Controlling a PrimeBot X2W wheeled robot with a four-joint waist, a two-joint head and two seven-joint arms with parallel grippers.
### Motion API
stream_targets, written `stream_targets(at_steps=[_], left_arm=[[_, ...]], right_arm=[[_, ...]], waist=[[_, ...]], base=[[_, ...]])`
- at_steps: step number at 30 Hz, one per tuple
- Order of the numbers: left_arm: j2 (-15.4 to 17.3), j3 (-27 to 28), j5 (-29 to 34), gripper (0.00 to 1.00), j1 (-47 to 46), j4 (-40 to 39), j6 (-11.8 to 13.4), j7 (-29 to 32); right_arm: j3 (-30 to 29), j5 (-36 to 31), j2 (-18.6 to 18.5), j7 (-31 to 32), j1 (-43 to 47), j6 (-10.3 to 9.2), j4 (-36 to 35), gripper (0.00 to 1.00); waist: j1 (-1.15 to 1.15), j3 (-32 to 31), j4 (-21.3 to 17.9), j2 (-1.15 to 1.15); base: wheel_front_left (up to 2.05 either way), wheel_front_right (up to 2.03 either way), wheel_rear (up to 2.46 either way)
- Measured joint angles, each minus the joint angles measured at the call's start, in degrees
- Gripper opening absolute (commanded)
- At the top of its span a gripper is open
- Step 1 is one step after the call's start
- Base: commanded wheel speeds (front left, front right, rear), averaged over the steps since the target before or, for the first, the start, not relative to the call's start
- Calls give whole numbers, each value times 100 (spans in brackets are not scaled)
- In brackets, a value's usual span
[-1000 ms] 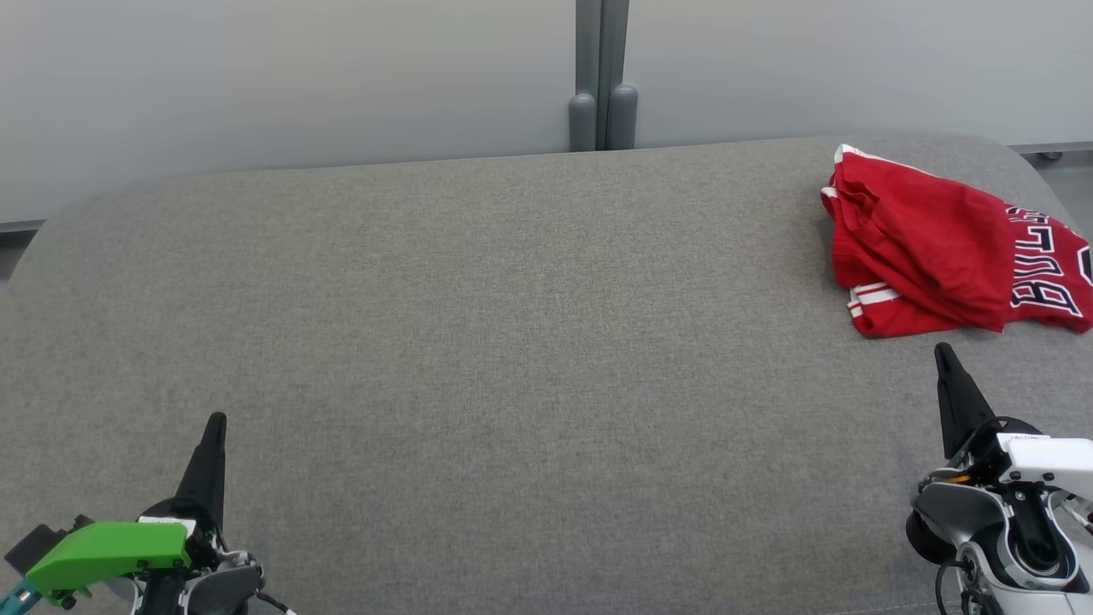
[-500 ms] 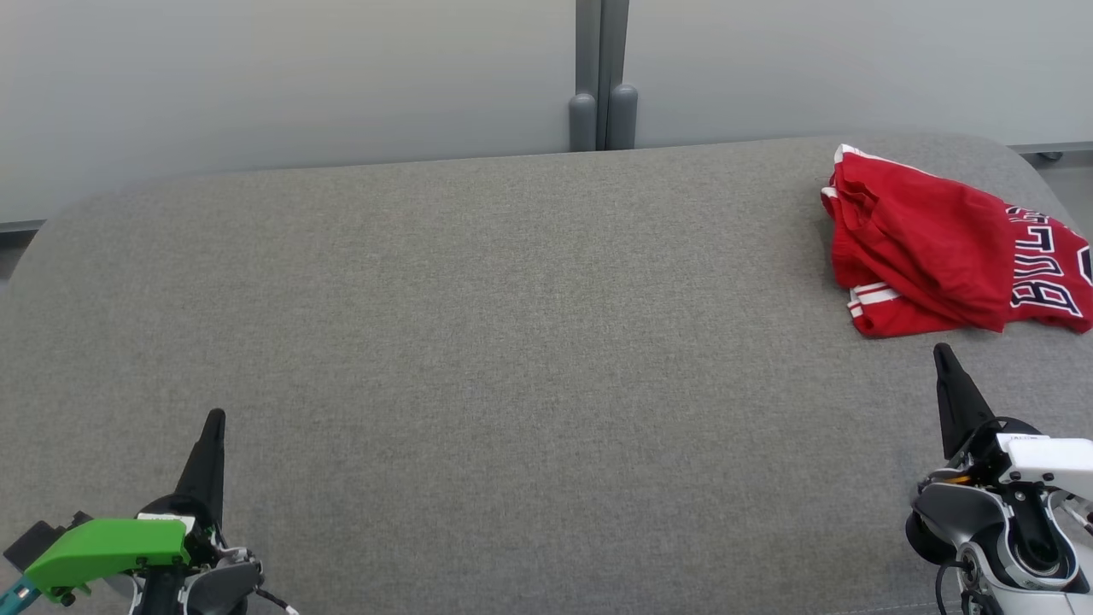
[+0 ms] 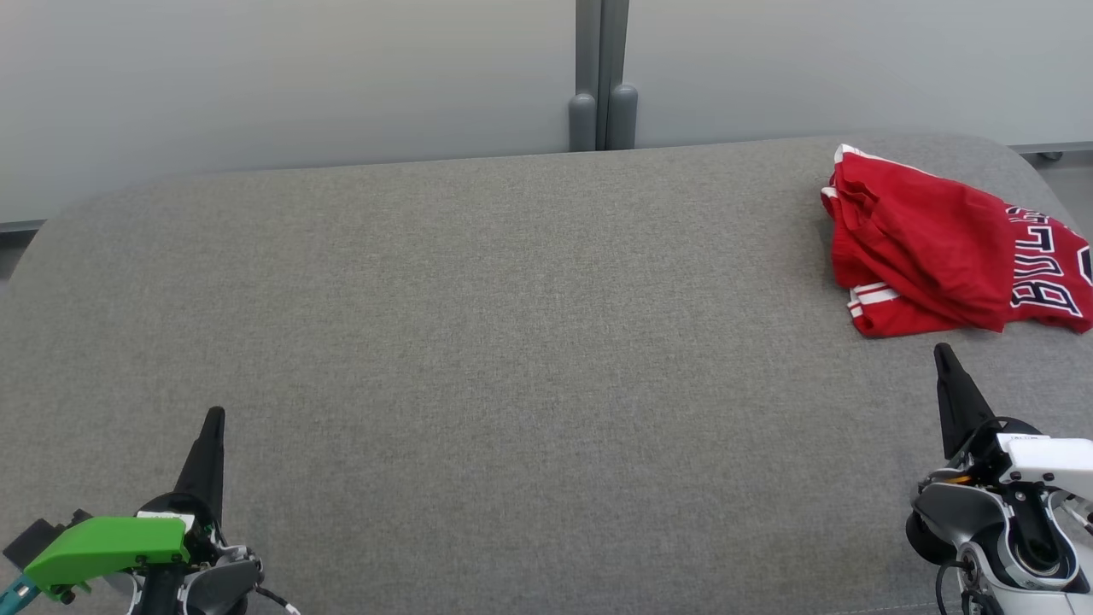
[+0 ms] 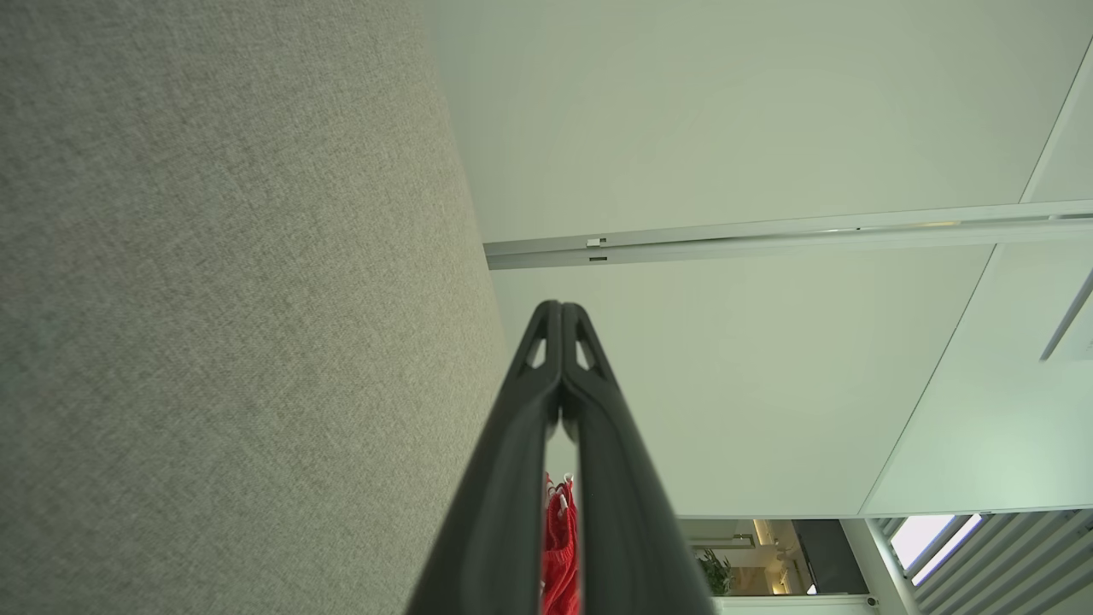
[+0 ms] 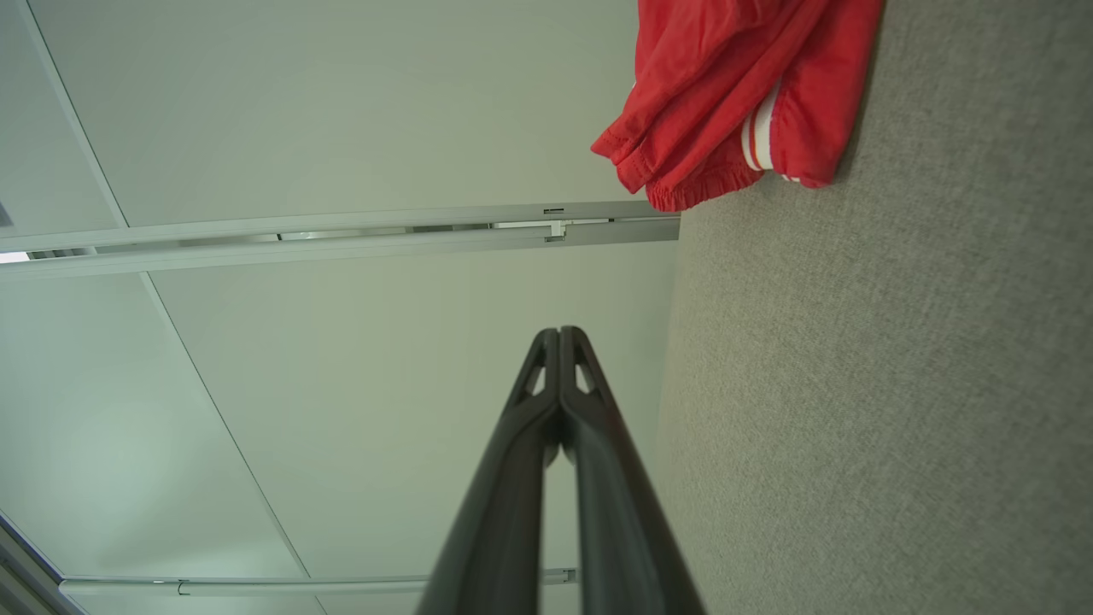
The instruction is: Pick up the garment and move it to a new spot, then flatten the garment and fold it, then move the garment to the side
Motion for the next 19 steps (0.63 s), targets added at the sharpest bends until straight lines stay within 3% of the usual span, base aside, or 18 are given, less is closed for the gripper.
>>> stream_targets(at_steps=[19], left_arm=[[-4, 5, 0, 0, -1, -5, 0, 0]], right_arm=[[-10, -1, 5, 2, -1, 1, -2, 0]], waist=[[0, 1, 0, 0]], base=[[0, 0, 0]])
